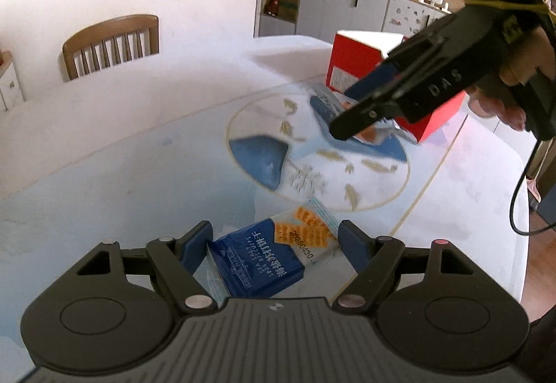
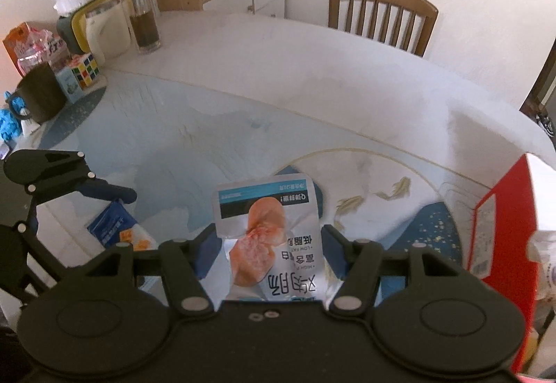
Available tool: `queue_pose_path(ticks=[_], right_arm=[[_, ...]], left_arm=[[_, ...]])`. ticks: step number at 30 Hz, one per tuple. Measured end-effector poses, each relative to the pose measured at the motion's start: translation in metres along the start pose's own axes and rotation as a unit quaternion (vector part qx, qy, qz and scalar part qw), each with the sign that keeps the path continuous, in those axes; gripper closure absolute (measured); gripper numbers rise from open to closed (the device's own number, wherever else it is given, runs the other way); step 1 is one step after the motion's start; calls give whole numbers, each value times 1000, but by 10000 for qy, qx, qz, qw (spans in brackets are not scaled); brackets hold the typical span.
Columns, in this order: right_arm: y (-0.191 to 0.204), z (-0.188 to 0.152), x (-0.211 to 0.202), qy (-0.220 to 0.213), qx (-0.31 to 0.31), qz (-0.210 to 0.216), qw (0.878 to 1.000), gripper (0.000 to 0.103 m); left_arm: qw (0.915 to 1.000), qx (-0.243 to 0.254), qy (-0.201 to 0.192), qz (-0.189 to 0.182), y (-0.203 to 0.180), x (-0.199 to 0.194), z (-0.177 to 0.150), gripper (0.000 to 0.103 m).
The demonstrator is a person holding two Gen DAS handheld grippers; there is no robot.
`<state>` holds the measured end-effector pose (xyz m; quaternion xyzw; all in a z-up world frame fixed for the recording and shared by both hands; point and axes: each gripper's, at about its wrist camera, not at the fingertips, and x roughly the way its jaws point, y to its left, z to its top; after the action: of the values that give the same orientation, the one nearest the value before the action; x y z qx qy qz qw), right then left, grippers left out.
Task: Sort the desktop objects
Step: 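Carry the blue cracker packet and white sausage packet over the shoebox with both tools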
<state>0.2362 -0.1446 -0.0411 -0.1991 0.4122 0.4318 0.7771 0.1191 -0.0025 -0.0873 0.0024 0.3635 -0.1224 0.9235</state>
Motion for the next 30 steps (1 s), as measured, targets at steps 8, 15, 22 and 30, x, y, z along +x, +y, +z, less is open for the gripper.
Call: queue_pose_path(ticks=[8, 15, 22, 30], right_arm=[[-16, -9, -31, -188, 42, 32, 9998, 41], [-36, -21, -58, -364, 131, -49, 9992, 41], [-64, -34, -82, -494, 219, -136, 9984, 41], [-101, -48, -105, -637, 334, -251, 9971, 41]], left_arm=[[9999, 21, -124, 18, -23, -4, 22, 24], [9995, 177, -236, -69, -51, 3, 43, 24], [9988, 338, -327, -145, -80, 14, 65, 24], [9975, 521, -403, -268, -114, 33, 93, 24]])
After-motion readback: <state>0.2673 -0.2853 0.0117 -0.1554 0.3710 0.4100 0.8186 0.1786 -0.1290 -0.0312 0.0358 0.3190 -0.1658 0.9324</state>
